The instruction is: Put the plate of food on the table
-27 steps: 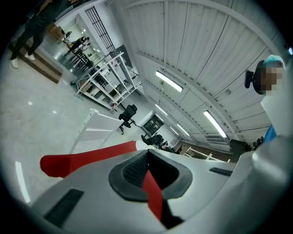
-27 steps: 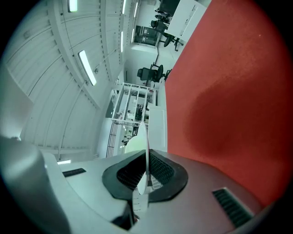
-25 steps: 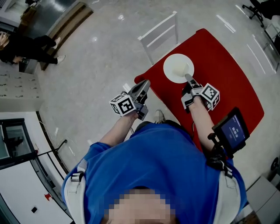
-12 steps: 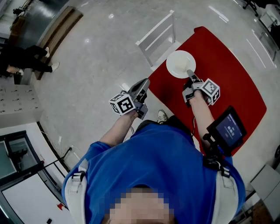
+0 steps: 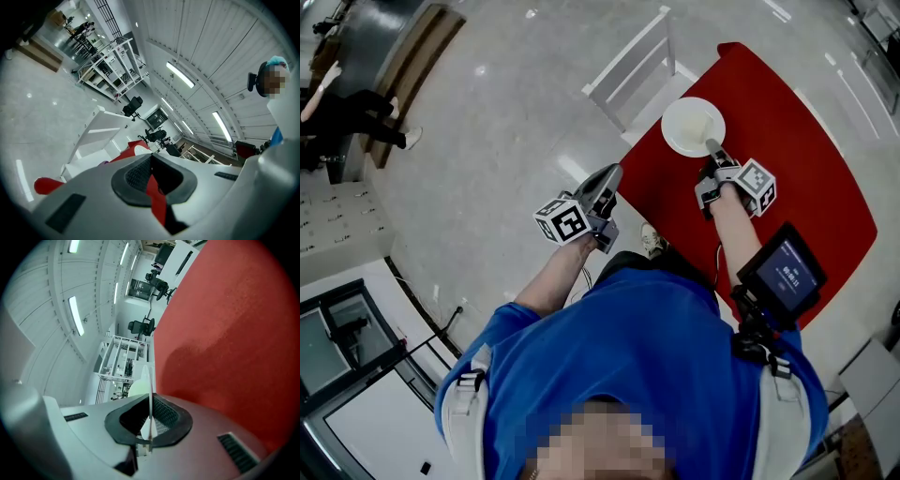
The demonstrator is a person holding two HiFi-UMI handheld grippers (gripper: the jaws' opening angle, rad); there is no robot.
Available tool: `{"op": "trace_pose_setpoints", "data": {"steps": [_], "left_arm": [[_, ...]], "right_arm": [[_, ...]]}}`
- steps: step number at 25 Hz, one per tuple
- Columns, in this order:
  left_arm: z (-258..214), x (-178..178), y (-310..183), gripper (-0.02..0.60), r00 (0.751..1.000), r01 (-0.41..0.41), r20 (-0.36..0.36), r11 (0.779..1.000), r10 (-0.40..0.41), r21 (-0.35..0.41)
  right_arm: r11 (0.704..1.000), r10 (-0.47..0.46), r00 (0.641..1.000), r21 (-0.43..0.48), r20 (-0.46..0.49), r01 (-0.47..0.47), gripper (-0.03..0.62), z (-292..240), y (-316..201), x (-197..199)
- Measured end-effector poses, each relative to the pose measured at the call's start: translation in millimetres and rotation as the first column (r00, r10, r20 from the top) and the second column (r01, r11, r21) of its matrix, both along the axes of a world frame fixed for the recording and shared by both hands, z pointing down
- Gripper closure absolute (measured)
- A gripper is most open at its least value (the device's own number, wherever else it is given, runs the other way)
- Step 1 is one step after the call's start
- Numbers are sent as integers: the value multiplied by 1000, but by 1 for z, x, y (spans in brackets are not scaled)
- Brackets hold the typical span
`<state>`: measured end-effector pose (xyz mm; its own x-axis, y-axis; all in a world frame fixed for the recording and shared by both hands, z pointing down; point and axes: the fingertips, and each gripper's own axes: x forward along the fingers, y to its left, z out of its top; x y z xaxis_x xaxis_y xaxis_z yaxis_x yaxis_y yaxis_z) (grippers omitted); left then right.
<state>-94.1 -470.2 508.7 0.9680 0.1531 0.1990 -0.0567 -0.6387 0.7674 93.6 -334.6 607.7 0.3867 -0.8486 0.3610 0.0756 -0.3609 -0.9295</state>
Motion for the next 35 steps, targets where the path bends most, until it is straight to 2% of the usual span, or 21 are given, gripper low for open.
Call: {"op": "trace_pose_setpoints", "data": {"steps": [11,24,35], "left_arm": [[-15,-4,2,574,1000,-1,23,1000,1,6],[-11,-2,2,574,998,-30,48,1000,30,0],[-12,4,3,574,998,-46,42,999,46,-3]], "right_arm": [[999,9,1000,-35,6,-8,582,0,9,6],[996,22,1000,-83,5,-21,582,10,21,8],[992,19,1000,-128,-3,-19,580,13,25,10]]}}
